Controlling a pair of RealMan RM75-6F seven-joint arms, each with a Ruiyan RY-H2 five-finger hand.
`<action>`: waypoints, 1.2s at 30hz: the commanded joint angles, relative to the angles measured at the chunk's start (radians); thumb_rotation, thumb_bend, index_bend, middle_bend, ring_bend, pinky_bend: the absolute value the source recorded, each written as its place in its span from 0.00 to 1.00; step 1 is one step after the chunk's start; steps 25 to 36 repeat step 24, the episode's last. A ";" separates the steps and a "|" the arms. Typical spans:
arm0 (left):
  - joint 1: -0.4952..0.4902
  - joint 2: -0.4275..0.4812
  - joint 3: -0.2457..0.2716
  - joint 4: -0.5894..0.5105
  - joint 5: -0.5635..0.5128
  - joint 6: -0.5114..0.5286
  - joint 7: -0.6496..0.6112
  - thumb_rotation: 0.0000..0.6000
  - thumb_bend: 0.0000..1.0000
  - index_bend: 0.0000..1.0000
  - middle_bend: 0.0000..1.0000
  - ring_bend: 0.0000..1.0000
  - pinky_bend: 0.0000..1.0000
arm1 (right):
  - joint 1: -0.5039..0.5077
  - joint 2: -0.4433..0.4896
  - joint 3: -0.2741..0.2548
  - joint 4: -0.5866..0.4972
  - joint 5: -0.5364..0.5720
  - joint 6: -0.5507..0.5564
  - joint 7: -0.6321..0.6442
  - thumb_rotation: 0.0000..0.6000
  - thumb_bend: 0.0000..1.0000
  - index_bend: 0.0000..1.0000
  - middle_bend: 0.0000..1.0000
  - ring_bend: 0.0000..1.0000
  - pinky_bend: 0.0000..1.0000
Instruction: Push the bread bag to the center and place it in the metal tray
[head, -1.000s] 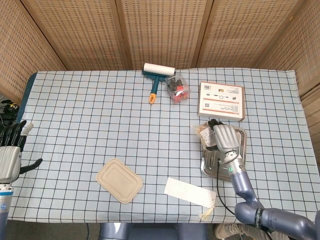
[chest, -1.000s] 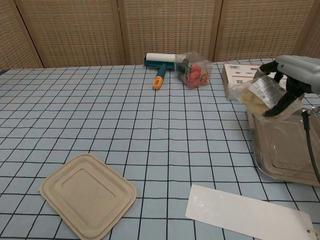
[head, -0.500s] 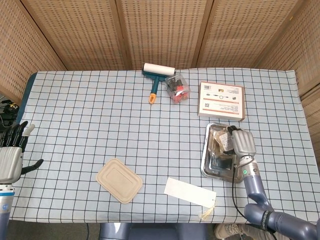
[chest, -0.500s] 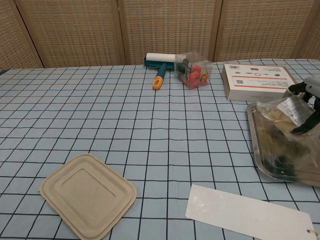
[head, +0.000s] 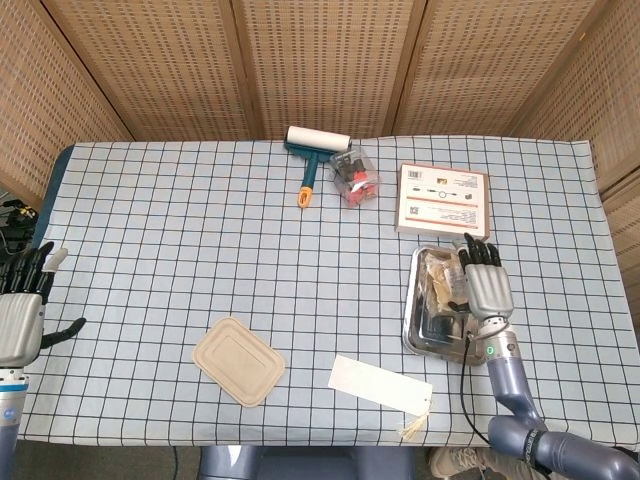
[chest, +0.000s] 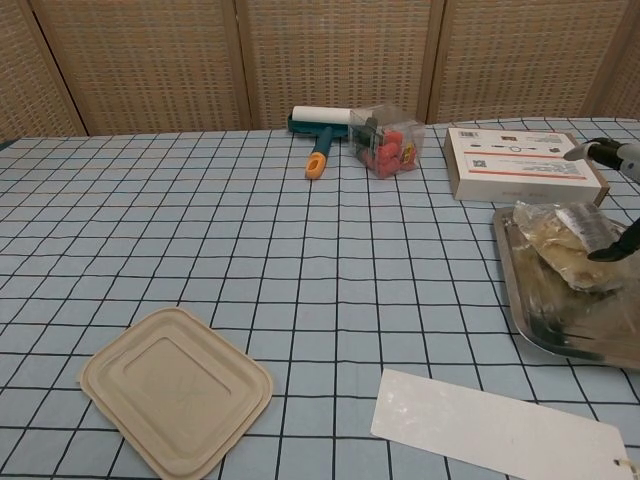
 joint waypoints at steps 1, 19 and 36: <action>0.003 0.000 0.002 -0.001 0.007 0.005 0.001 1.00 0.05 0.00 0.00 0.00 0.00 | -0.042 0.054 -0.015 -0.086 -0.043 0.065 -0.012 1.00 0.12 0.10 0.00 0.00 0.00; 0.080 -0.023 0.053 0.067 0.042 0.074 0.005 1.00 0.05 0.00 0.00 0.00 0.00 | -0.274 0.247 -0.171 -0.150 -0.385 0.331 0.272 1.00 0.12 0.03 0.00 0.00 0.00; 0.091 -0.030 0.052 0.084 0.052 0.090 -0.006 1.00 0.05 0.00 0.00 0.00 0.00 | -0.295 0.261 -0.176 -0.133 -0.417 0.342 0.304 1.00 0.12 0.02 0.00 0.00 0.00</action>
